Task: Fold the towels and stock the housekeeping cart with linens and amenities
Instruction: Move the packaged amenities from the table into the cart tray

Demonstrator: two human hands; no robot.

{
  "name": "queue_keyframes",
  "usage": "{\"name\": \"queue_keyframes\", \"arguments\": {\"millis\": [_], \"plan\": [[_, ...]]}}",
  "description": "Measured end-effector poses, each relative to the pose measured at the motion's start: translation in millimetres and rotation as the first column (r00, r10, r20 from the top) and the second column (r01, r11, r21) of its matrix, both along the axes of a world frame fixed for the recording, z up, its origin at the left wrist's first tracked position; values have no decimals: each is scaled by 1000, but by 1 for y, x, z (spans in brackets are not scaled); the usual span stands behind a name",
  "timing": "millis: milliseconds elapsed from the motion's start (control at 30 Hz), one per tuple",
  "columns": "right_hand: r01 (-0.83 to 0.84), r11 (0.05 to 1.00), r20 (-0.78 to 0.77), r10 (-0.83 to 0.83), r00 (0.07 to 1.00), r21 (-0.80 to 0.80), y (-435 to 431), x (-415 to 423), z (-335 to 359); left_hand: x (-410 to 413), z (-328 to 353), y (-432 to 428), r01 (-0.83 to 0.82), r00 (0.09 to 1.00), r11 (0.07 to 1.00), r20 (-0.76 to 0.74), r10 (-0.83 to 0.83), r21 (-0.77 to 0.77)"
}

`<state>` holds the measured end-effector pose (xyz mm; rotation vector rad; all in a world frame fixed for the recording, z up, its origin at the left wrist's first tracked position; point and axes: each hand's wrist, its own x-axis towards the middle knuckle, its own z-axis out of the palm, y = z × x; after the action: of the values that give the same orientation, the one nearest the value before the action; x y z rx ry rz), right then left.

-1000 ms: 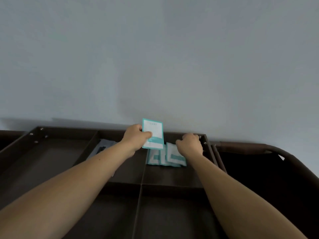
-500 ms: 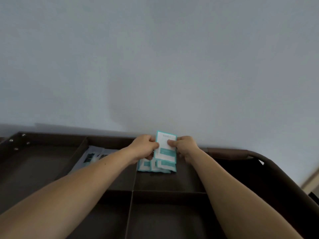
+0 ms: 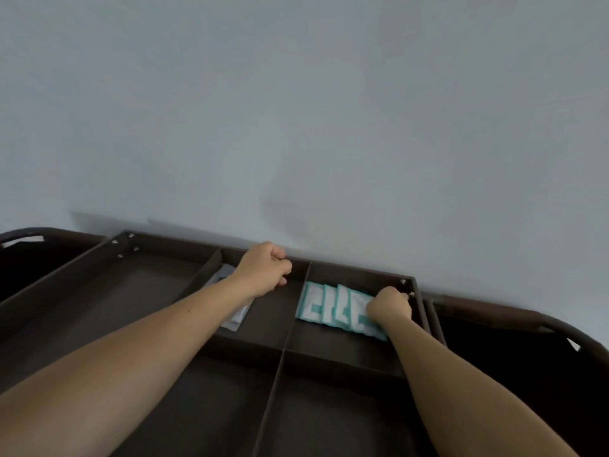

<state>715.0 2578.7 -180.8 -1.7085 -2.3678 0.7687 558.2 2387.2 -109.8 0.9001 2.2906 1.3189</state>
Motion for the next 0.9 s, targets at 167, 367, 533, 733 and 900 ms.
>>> {"name": "queue_keyframes", "arguments": {"millis": [167,367,533,733,900], "plan": [[-18,997,-43,21,999,79,-15,-4,21,3,2,-34,-109,989,993,-104,105,-39],[-299,912,-106,339,935,281,-96,-45,74,-7,11,-92,-191,940,960,-320,119,-205],[-466,817,-112,527,842,338,-211,-103,103,-33,19,-189,-298,888,938,-412,204,-177],[-591,741,-67,640,766,319,-365,-182,109,-88,21,-374,-448,830,883,-429,355,-137],[-679,656,-50,730,681,330,-490,-245,109,-132,11,-523,-615,745,775,-426,513,-144]]}}
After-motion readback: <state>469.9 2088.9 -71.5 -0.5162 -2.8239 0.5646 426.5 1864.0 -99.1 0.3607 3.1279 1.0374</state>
